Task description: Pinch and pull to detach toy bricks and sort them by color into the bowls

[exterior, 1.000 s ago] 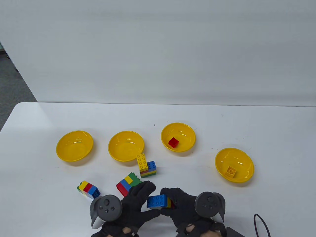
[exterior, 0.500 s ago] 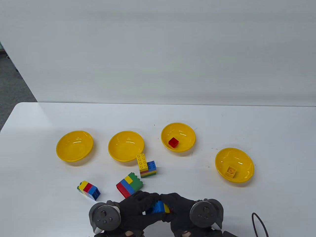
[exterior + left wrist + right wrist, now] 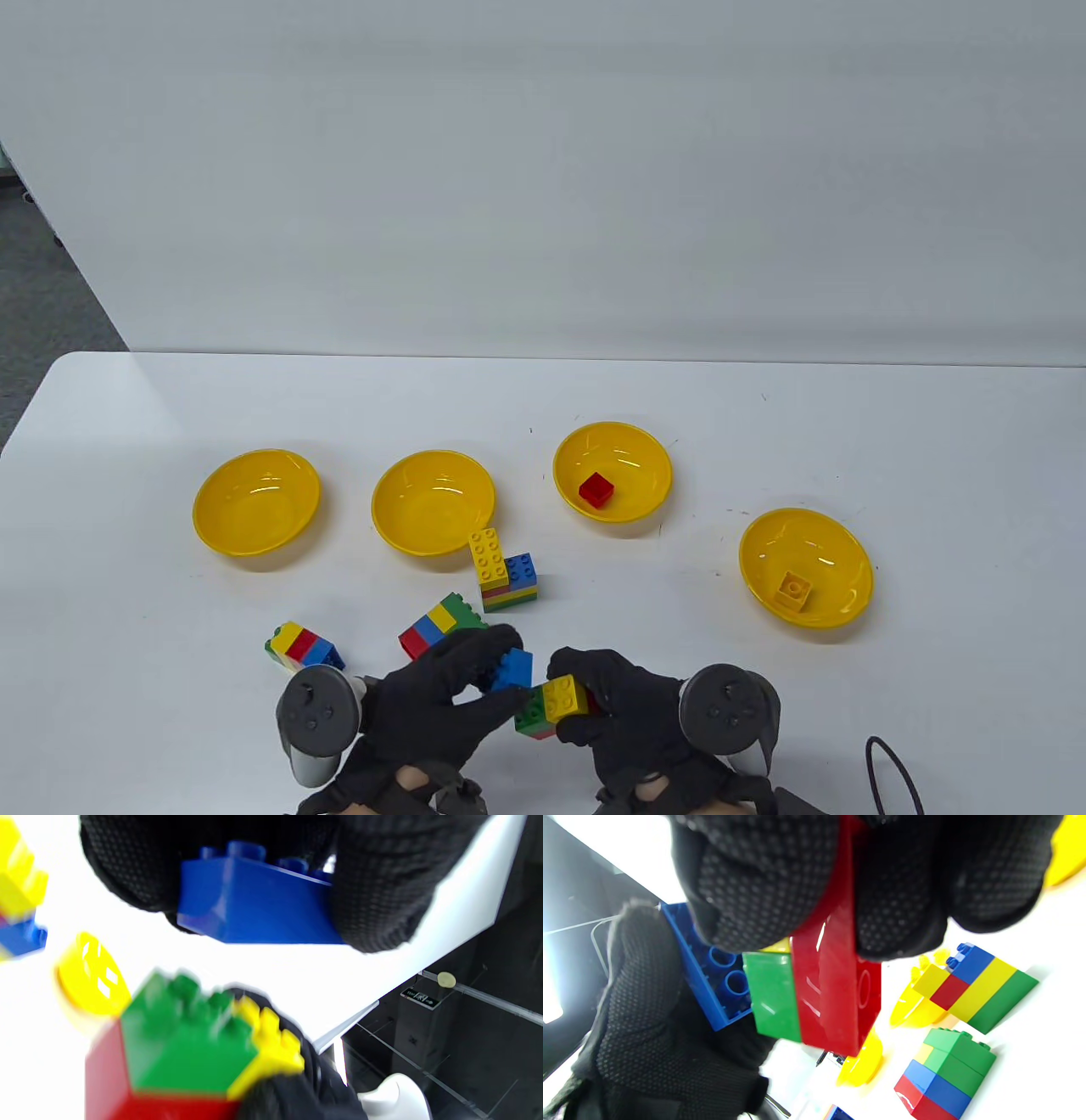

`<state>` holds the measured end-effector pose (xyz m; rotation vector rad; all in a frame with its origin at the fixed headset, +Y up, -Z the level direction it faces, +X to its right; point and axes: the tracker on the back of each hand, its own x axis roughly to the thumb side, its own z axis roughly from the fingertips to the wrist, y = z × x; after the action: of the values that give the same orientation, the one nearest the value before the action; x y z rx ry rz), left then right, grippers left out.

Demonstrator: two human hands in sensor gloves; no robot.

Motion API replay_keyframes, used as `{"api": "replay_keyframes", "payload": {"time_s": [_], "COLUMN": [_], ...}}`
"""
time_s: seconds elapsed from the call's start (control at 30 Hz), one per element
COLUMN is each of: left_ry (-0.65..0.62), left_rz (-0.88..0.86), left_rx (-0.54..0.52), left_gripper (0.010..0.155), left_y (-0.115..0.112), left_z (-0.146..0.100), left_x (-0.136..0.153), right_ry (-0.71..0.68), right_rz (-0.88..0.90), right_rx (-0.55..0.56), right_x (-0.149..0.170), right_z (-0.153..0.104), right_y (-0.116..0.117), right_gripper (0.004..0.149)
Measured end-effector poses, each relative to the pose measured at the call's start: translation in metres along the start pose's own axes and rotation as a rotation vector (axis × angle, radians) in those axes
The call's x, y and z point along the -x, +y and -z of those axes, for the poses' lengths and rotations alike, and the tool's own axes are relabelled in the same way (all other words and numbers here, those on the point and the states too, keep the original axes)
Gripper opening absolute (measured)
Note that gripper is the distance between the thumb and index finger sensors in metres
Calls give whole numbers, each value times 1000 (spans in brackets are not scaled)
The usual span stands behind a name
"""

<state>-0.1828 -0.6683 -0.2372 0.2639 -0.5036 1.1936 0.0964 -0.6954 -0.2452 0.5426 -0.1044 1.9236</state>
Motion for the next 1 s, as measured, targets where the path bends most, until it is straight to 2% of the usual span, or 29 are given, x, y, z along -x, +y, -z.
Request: {"api": "replay_keyframes", "payload": {"time_s": [0.03, 0.1, 0.13, 0.23, 0.3, 0.43, 0.57, 0.7, 0.77, 0.87, 1.0], "left_ry": [6, 5, 9, 141, 250, 519, 616, 695, 700, 649, 505], "left_rz": [80, 159, 246, 523, 710, 966, 1057, 1041, 1032, 969, 857], "left_rx": [-50, -83, -98, -5, 85, 255, 299, 287, 255, 182, 95], "left_gripper": [64, 65, 65, 67, 67, 67, 68, 71, 74, 71, 69], "left_y": [13, 32, 42, 55, 55, 38, 23, 26, 36, 52, 65], "left_z": [6, 22, 38, 80, 117, 156, 168, 167, 166, 163, 154], "left_x": [-7, -17, -23, -23, -3, 53, 97, 120, 116, 93, 49], "right_ry": [17, 48, 64, 88, 91, 91, 66, 49, 49, 57, 65], "right_rz": [20, 42, 58, 64, 53, 56, 8, -50, -59, -59, -64], "right_rx": [15, 32, 44, 81, 95, 97, 77, 46, 36, 30, 34], "right_x": [3, 9, 13, 20, 24, 26, 25, 26, 27, 29, 30], "right_z": [1, 3, 4, 4, 4, 5, 5, 5, 5, 6, 7], "right_y": [-4, -12, -18, -28, -35, -40, -38, -34, -33, -31, -30], "right_gripper": [63, 63, 63, 63, 63, 63, 63, 63, 63, 63, 63]}}
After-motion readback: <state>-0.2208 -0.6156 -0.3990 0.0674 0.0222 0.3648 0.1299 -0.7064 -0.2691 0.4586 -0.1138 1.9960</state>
